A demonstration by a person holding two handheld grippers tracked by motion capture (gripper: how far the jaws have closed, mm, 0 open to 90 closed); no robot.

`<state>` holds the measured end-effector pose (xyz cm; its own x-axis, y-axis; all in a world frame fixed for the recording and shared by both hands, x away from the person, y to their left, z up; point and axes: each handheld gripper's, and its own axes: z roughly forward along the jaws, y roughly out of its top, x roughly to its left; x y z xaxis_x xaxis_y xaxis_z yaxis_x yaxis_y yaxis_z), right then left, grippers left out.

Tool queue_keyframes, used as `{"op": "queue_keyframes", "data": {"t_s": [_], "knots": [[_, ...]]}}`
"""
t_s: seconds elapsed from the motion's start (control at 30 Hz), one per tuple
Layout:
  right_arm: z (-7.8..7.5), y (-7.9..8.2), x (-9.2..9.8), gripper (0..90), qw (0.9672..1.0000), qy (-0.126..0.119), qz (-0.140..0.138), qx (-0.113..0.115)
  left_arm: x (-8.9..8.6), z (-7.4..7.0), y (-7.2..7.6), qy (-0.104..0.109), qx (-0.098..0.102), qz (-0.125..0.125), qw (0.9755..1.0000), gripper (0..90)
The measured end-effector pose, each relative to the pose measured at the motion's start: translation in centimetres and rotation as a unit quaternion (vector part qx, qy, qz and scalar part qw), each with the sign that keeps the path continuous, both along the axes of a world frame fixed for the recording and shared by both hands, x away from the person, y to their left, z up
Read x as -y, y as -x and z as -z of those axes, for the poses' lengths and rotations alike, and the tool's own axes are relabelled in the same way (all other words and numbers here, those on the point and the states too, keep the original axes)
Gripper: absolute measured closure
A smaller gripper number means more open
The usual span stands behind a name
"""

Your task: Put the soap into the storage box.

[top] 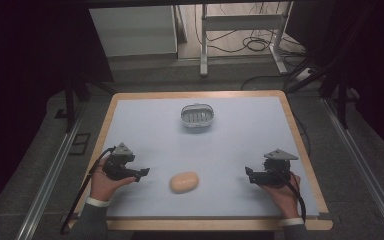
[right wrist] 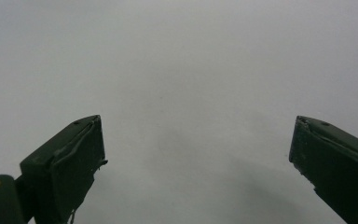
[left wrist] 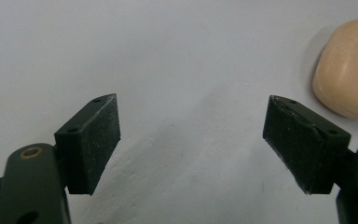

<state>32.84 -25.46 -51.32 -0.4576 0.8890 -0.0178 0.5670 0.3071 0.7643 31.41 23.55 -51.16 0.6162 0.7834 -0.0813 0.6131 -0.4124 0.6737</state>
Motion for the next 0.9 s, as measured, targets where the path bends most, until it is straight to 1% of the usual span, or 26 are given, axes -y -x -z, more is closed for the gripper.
{"op": "queue_keyframes", "data": {"t_s": [0.03, 0.07, 0.13, 0.2, 0.23, 0.3, 0.33, 0.43, 0.57, 0.73, 0.9], "knots": [[0.0, 0.0, 0.1, 3.1, 1.0000, 0.001, 0.000, 0.002, 0.0, 0.0, 0.0, -0.003, 0.000, 0.001, 1.0000, 19.2], [0.0, 0.0, 0.4, 3.1, 1.0000, -0.004, 0.001, 0.007, 0.0, 0.1, 0.0, -0.003, 0.000, 0.001, 1.0000, 19.3], [0.0, 0.0, 0.6, 3.1, 0.9999, -0.010, 0.002, 0.005, 0.0, 0.0, 0.1, -0.002, 0.001, 0.000, 1.0000, 19.4], [0.0, 0.1, 0.8, 3.3, 0.9999, -0.009, 0.005, 0.011, 0.0, -0.1, 0.2, -0.002, 0.004, -0.001, 1.0000, 19.5], [-0.1, 0.2, 0.8, 3.5, 0.9999, -0.009, 0.007, 0.010, 0.0, -0.1, 0.2, -0.003, 0.004, 0.000, 1.0000, 19.5], [-0.4, 0.4, 0.9, 4.5, 0.9998, -0.012, 0.006, 0.017, 0.0, -0.1, 0.2, -0.004, 0.004, -0.003, 1.0000, 19.5], [-0.5, 0.6, 0.9, 5.4, 0.9996, -0.015, 0.011, 0.022, 0.0, -0.1, 0.2, -0.004, 0.004, -0.003, 1.0000, 19.5], [-0.8, 0.9, 0.8, 6.5, 0.9995, -0.008, 0.002, 0.031, 0.2, -0.2, 0.2, -0.005, 0.005, -0.004, 1.0000, 19.5], [-1.1, 1.4, 0.9, 8.4, 0.9992, -0.014, -0.009, 0.037, 0.4, -0.2, 0.0, -0.008, 0.006, -0.003, 0.9999, 19.5], [-1.0, 1.7, 0.8, 8.3, 0.9994, 0.004, -0.010, 0.033, 0.6, -0.3, 0.0, -0.010, 0.006, -0.001, 0.9999, 19.5], [-1.0, 1.6, 1.0, 8.3, 0.9995, 0.003, -0.012, 0.029, 0.7, -0.6, 0.3, -0.001, 0.006, -0.001, 1.0000, 19.5]]}}
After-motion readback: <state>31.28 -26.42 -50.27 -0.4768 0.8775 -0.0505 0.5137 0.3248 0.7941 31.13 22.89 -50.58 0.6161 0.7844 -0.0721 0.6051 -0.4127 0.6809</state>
